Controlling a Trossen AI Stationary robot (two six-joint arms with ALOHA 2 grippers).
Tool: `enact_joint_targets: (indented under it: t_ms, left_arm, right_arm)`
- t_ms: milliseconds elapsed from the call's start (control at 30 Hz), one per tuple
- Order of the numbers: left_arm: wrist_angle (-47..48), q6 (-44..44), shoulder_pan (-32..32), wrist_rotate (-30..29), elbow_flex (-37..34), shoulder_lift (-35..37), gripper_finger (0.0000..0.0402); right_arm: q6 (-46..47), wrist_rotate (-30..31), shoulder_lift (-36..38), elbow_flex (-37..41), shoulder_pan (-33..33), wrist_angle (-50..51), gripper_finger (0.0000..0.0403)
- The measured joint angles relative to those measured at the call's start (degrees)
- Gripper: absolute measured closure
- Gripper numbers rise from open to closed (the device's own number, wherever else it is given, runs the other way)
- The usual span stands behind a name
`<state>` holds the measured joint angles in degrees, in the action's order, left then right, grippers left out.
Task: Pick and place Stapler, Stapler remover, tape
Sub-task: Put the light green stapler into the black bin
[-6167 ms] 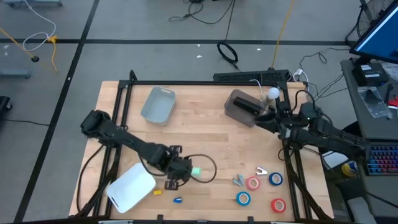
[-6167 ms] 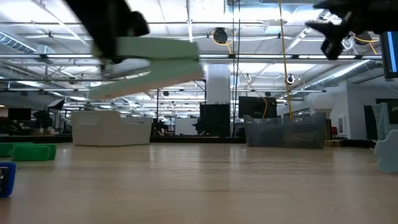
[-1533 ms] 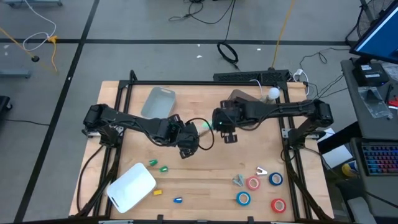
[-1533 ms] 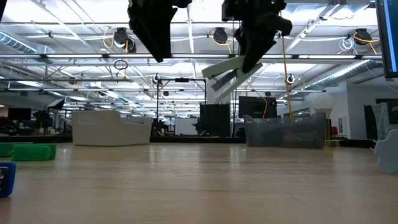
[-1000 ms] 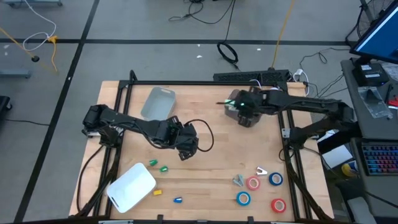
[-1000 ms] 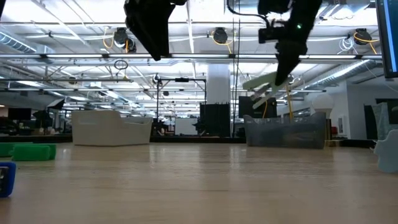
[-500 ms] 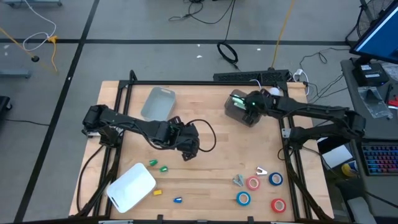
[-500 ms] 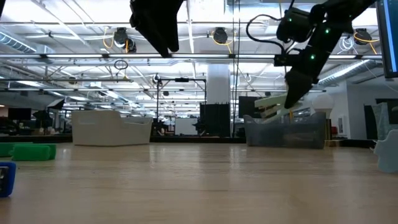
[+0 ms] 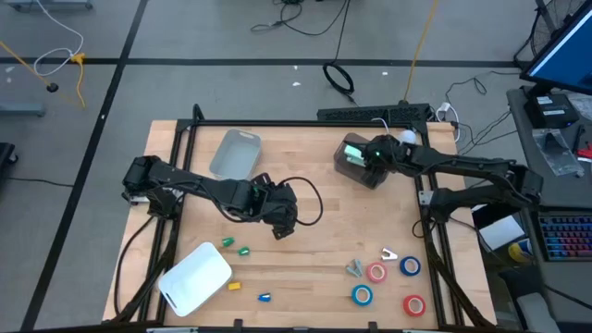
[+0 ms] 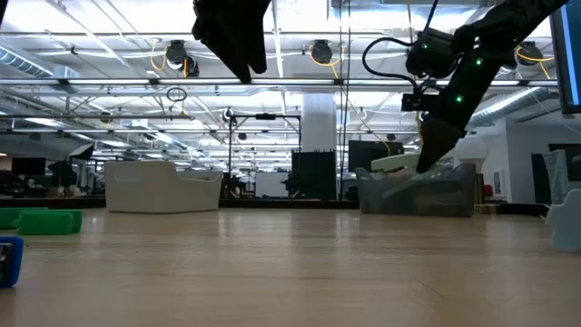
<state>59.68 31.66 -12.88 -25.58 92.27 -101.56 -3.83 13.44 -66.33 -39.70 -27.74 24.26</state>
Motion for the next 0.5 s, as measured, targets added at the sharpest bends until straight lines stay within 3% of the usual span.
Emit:
enact_joint_targets:
  t_ms: [500]
  left_arm:
    - [-0.6, 0.1, 0.0, 0.0, 0.0, 0.0, 0.0130]
  right_arm:
    - [-1.6, 1.6, -7.3, 0.3, -0.1, -3.8, 0.0285]
